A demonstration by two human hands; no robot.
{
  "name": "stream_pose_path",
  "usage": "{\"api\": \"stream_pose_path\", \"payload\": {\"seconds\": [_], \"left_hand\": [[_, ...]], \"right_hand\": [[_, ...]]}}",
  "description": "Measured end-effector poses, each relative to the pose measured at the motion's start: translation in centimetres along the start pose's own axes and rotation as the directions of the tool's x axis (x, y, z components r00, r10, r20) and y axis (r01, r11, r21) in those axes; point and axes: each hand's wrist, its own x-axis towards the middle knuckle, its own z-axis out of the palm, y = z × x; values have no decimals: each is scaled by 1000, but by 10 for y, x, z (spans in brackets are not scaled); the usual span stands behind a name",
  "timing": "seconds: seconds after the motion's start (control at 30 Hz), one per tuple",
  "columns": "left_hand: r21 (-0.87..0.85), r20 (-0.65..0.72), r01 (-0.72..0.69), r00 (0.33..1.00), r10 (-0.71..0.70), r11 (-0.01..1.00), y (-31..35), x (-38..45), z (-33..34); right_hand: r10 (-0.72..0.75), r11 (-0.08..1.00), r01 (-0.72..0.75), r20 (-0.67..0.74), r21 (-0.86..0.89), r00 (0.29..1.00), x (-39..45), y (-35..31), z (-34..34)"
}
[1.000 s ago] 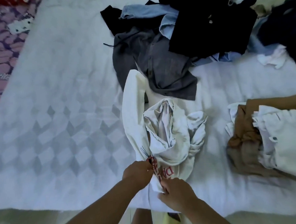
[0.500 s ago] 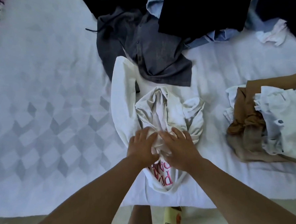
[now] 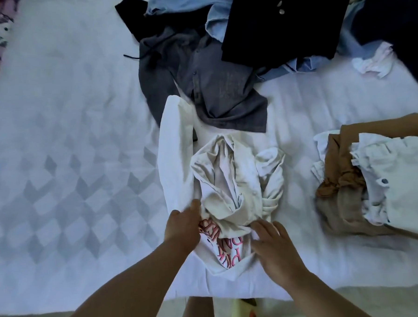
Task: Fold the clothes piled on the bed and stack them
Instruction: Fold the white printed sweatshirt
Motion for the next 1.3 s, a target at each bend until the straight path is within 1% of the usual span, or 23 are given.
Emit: {"api": "stream_pose_path", "payload": {"seconds": [0.07, 0.13, 0.17, 0.23, 0.27, 0.3, 0.37, 0.4, 0.47, 0.5, 0.53, 0.6, 0.67, 0.73, 0.8, 0.9, 0.93, 1.03, 1.07, 1.13, 1.2, 1.23, 1.3], "left_hand": [[-119, -14, 81, 996, -84, 990, -6, -10, -6], [-277, -53, 139, 986, -159, 951, -13, -22, -15], [-335, -68, 162, 978, -196, 928, -16, -29, -22], [-459, -128, 172, 958, -256, 872, -18, -43, -41], [-535, -153, 138, 954, -257, 833, -16, -50, -52], [-622, -161, 79, 961, -226, 779, -12, -59, -64], [-750, -185, -71, 977, -105, 657, 1, -79, -87], [-767, -206, -135, 978, -42, 627, 10, -91, -99], [-706, -306, -247, 952, 28, 664, 24, -106, -115], [-670, -376, -284, 927, 16, 687, 29, -112, -123], [-664, -434, -298, 901, -29, 686, 33, -119, -134], [-749, -450, -275, 879, -158, 602, 37, -131, -162], [-831, -442, -289, 862, -248, 475, 35, -141, -192], [-869, -441, -327, 853, -279, 371, 32, -152, -224], [-874, -455, -363, 845, -283, 322, 31, -164, -255], [-845, -508, -419, 822, -258, 331, 30, -179, -293], [-843, -512, -428, 824, -243, 324, 30, -183, -303], [-830, -525, -461, 835, -165, 314, 30, -197, -331], [-820, -538, -473, 830, -149, 323, 30, -200, -339], [-777, -574, -500, 813, -103, 383, 30, -206, -351], [-754, -583, -512, 810, -59, 411, 28, -211, -361], [-757, -581, -518, 812, -49, 399, 27, -212, -365], [-779, -575, -531, 817, -42, 334, 22, -215, -372]], "right_hand": [[4, 999, -2, -60, 40, 998, 7, 0, -12], [85, 986, -73, -77, 151, 993, 16, -4, -31], [161, 954, -137, -71, 267, 984, 19, -8, -45], [308, 822, -260, -11, 507, 951, 28, -20, -82], [342, 750, -298, 40, 591, 939, 34, -25, -101], [349, 715, -307, 59, 629, 935, 39, -30, -122], [323, 703, -263, 33, 661, 946, 49, -41, -162], [298, 707, -226, 7, 670, 954, 54, -48, -183], [253, 718, -160, -39, 678, 967, 59, -61, -219], [230, 727, -126, -66, 674, 971, 60, -68, -237], [208, 734, -90, -97, 673, 973, 60, -75, -255], [183, 731, -22, -165, 682, 969, 61, -85, -285], [179, 725, 32, -233, 688, 956, 60, -93, -313], [180, 725, 73, -291, 685, 940, 58, -101, -335], [181, 742, 106, -349, 662, 919, 57, -107, -352], [222, 762, 103, -407, 639, 886, 56, -114, -372], [237, 763, 97, -416, 639, 878, 54, -116, -376], [260, 762, 52, -380, 645, 888, 48, -123, -390], [246, 769, 42, -356, 638, 902, 47, -128, -395], [192, 792, 50, -326, 608, 926, 47, -141, -403], [134, 820, 92, -345, 565, 929, 52, -159, -408], [109, 826, 117, -359, 551, 927, 54, -167, -410], [76, 825, 142, -357, 547, 931, 60, -184, -410]]}}
